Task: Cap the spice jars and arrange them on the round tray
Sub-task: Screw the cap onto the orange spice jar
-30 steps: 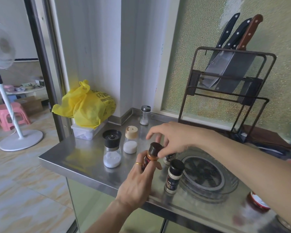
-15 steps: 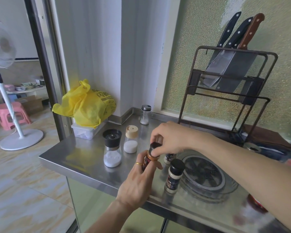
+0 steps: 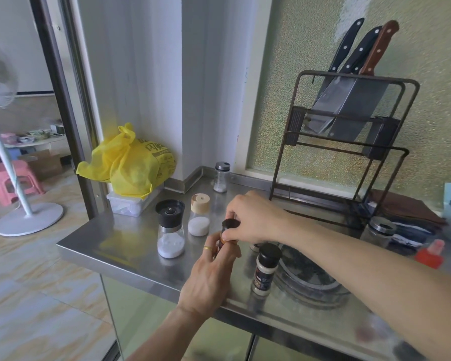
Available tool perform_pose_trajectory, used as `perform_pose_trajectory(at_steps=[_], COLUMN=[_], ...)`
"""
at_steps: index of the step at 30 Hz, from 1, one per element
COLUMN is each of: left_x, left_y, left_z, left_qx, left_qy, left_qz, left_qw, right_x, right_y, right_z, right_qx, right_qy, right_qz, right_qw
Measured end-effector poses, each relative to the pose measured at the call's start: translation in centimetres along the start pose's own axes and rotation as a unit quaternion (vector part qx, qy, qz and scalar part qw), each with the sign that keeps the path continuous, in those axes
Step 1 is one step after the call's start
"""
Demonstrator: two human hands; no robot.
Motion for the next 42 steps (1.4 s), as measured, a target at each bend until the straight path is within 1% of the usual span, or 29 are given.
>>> perform_pose_trajectory(at_steps=[3,6,9,12,13,14,16,17,18,22,25,27,29,30,31,33,34,36,39,42], left_x=[-0.5,-0.3,-0.1,-0.3,-0.3,-0.3,-0.1,-0.3,-0.5,-0.7,-0.5,-0.4,-0.4,-0.5,-0.6,-0.8,-0.8,-0.7,-0.2,-0.5], left_y=[0.1,0.4,0.6,0.8,1.0,1.1,1.3,1.4,1.6,2.1,2.5,2.6,2.6,2.5,2.5,2.3,2.2,1.9,1.7,1.5], left_z=[0.0,-1.1,-2.7,-3.1,-3.2,-3.2,-3.2,-3.0,-2.8,-1.5,-1.2,-1.0,-0.7,-0.7,-0.9,-1.6,-2.2,-3.2,-4.0,-3.6], left_qx=[-0.011,-0.06,-0.131,-0.152,-0.158,-0.167,-0.191,-0.198,-0.2,-0.203,-0.215,-0.212,-0.199,-0.194,-0.191,-0.195,-0.203,-0.221,-0.241,-0.241], left_qy=[-0.025,-0.046,-0.094,-0.177,-0.225,-0.284,-0.414,-0.459,-0.483,-0.528,-0.561,-0.574,-0.569,-0.556,-0.534,-0.481,-0.461,-0.418,-0.32,-0.242], left_qz=[0.019,0.021,0.014,-0.001,-0.014,-0.029,-0.056,-0.063,-0.069,-0.107,-0.119,-0.125,-0.128,-0.123,-0.109,-0.067,-0.047,-0.016,-0.014,-0.023], left_qw=[0.999,0.997,0.987,0.972,0.962,0.944,0.888,0.864,0.85,0.818,0.79,0.781,0.787,0.799,0.816,0.852,0.862,0.881,0.916,0.94], right_x=[0.3,1.2,1.8,2.5,2.5,2.4,1.9,1.5,1.1,-0.1,-0.4,-0.7,-1.0,-1.1,-1.3,-1.4,-1.3,-0.8,-0.4,0.3], right_y=[-0.1,-0.6,-1.4,-2.2,-2.4,-2.6,-3.0,-3.2,-3.4,-4.1,-4.2,-4.3,-4.4,-4.4,-4.3,-4.4,-4.5,-4.8,-5.3,-5.5], right_z=[-0.3,0.1,1.6,2.8,3.3,3.8,4.3,4.4,4.6,5.0,5.4,5.5,5.7,5.7,5.6,5.1,4.7,3.8,2.9,2.5], right_qx=[-0.001,0.018,0.065,0.096,0.104,0.109,0.103,0.098,0.095,0.089,0.091,0.089,0.088,0.087,0.085,0.078,0.076,0.07,0.064,0.061], right_qy=[-0.023,-0.015,0.081,0.204,0.239,0.269,0.315,0.33,0.344,0.393,0.406,0.405,0.399,0.387,0.36,0.271,0.234,0.216,0.177,0.158], right_qz=[0.017,0.02,0.018,0.006,0.015,0.027,0.046,0.055,0.065,0.105,0.119,0.134,0.154,0.161,0.163,0.151,0.142,0.129,0.123,0.105], right_qw=[1.0,1.0,0.994,0.974,0.965,0.957,0.942,0.937,0.932,0.909,0.901,0.9,0.9,0.903,0.914,0.947,0.959,0.966,0.974,0.98])
Point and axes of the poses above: each hand's wrist, its own y-axis towards the middle knuckle, its own x-axis out of the palm, z = x × y, the point moved 9 cm from there along y, towards the middle knuckle, and after that the axes turned 11 degrees about -x, right-handed, at the moved point
